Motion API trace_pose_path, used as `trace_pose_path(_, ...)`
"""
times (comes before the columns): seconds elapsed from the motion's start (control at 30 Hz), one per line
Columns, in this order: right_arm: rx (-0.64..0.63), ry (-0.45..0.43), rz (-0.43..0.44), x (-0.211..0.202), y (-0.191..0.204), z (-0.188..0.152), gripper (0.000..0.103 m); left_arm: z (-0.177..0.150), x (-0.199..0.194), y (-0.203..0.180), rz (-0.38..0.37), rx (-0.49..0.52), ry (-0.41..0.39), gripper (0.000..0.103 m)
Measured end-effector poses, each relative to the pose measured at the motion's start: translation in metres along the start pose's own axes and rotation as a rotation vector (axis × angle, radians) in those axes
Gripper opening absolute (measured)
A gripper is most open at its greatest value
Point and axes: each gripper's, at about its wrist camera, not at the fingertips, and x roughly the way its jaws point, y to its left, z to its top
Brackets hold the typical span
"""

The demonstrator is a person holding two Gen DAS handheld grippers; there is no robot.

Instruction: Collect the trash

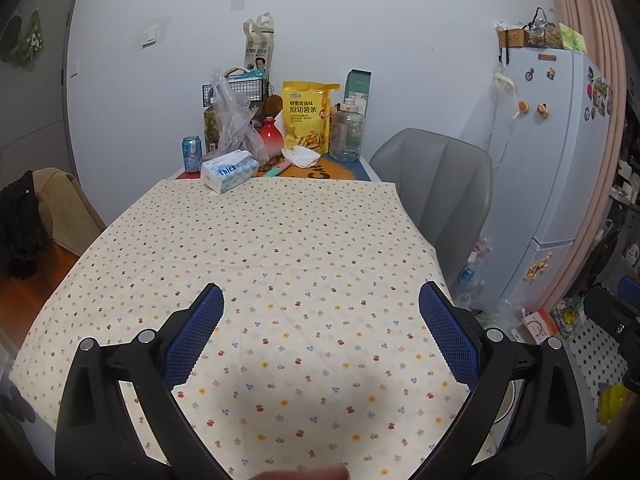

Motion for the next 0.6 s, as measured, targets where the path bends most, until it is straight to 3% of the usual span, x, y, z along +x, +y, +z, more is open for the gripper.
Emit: trace_pose_path(0.6, -0.015, 0.061, 0.016, 0.033, 0.01, -0.007, 0.095, -0.006, 0.016, 0.014, 0.0, -0.017, 0.031, 0.097)
